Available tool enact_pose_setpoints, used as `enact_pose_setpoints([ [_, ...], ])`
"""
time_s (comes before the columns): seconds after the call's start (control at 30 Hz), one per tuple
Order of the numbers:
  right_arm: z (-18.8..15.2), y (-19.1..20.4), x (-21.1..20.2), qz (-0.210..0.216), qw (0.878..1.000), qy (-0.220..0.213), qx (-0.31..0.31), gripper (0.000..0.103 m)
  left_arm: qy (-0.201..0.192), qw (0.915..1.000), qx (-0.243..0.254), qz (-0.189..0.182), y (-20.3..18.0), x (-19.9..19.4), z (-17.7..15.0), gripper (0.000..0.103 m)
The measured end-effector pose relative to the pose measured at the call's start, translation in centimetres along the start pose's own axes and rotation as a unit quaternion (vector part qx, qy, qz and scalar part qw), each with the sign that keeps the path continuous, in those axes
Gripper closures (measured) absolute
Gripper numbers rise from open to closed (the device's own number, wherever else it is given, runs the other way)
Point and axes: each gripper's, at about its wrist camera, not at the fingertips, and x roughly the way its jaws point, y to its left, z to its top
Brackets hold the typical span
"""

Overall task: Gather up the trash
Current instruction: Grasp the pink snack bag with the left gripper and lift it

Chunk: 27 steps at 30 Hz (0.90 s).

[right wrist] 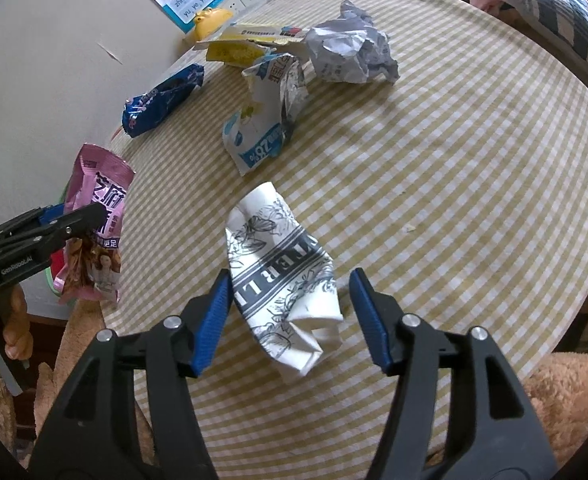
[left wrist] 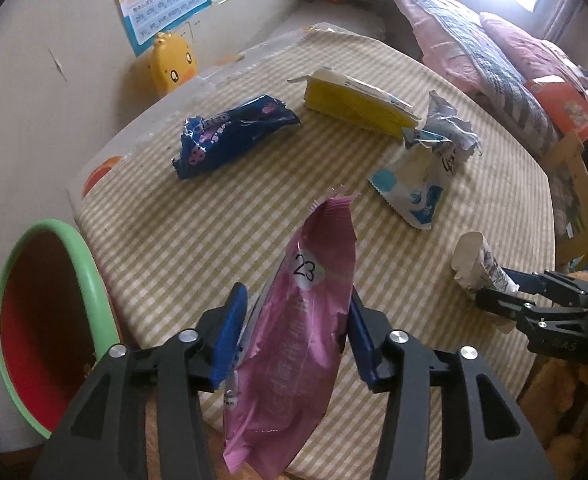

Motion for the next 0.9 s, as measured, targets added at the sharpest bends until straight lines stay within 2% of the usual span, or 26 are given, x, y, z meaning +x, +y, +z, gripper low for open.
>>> enact_pose_setpoints([
  [0.03,0.0,0.0,0.0,0.000,1.000,-0.001,-0.001,0.045,0.001,1.0000,-0.001,0.000,0.0,0.0,-0.1,0.050],
  [0.1,-0.1,-0.1,-0.2,0.001,1.000,-0.002,-0.001,0.045,0.003,1.0000,-0.001,0.002,0.1,0.2,-0.3,0.049],
  [0.43,0.0,-0.1,-0.3,0.000,1.000,-0.006,0.002,0.044,0.031,0.9994,-0.012,0.006,0.4,2.1,-1.1,0.047],
  [0.57,0.0,0.1,-0.3,-0.003,1.000,-0.007,0.001,0.040,0.028,0.9995,-0.015,0.006,0.4,2.2,-1.7,0.056],
  [0.73,0.0,0.1,-0.4,-0.008,1.000,-0.007,0.002,0.040,0.006,0.9995,-0.029,0.013,0.8,1.2,-2.1,0.060],
  [0.9,-0.1,0.2,-0.2,-0.012,1.000,-0.005,-0.003,0.040,-0.036,0.9978,-0.048,0.026,1.2,-1.1,-2.0,0.061],
])
